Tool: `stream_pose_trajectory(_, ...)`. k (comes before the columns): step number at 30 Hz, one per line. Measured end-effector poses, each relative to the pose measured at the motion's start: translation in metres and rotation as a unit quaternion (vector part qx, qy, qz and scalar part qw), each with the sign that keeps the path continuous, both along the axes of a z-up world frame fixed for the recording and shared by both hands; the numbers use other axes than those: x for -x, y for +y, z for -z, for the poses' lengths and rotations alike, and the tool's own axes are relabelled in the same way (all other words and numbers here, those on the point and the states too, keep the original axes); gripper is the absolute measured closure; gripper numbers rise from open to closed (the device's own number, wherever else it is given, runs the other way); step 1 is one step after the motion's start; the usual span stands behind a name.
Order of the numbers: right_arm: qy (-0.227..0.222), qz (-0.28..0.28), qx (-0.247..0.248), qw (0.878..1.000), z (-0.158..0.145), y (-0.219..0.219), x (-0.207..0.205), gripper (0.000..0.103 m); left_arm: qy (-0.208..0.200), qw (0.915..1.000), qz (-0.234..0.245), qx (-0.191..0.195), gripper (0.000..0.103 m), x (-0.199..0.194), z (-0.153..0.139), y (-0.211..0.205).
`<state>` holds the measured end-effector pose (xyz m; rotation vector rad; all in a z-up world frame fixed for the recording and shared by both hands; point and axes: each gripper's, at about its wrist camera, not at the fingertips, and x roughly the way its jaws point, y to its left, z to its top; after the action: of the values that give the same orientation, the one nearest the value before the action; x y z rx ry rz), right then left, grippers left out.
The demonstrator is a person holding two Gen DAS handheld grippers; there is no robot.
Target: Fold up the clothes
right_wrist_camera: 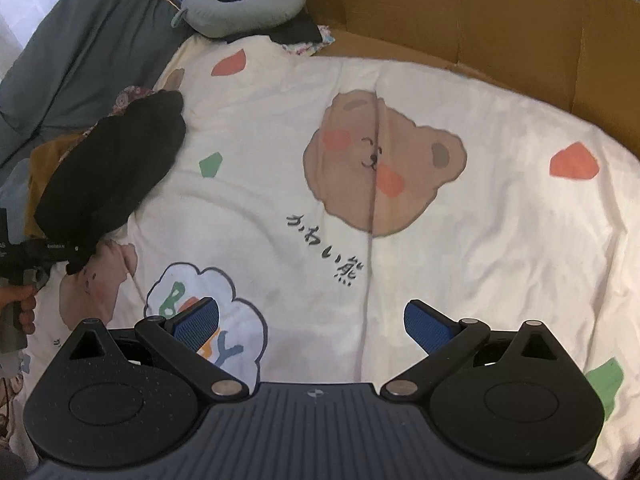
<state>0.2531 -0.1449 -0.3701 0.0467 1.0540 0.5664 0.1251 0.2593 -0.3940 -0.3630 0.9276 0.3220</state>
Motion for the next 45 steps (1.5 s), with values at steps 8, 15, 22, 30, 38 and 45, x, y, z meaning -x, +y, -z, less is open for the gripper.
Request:
stream_pose_trajectory(8,0.016,-0.019,0.007,1.000,0.011,0.006,0.007,0.002,-0.040,0.9982,0.043,0.011,0.099,0.013,-0.029,-0.030)
stream_pose_trajectory(15,0.022,-0.027,-0.008,0.999,0.011,0.014,0.006,0.002,-0.077,0.9885,0.100,0.083,0.100,-0.002,-0.043,-0.077)
stream_pose_trajectory(22,0.024,-0.028,-0.023,0.999,0.010,0.013,0.007,0.002,-0.079,0.9677,0.198,0.136,0.100,-0.022,-0.045,-0.138)
stream_pose_trajectory(30,0.022,-0.016,-0.037,0.999,0.011,0.003,0.005,0.006,-0.059,0.9434,0.271,0.183,0.100,-0.014,-0.041,-0.170)
stream_pose_trajectory(38,0.016,0.001,-0.030,0.999,0.011,-0.004,0.005,0.017,-0.014,0.9283,0.316,0.196,0.086,-0.012,-0.028,-0.169)
stream_pose_trajectory(45,0.019,0.000,-0.025,0.999,0.014,-0.004,0.006,0.017,-0.046,0.9455,0.284,0.153,0.044,-0.007,-0.043,-0.157)
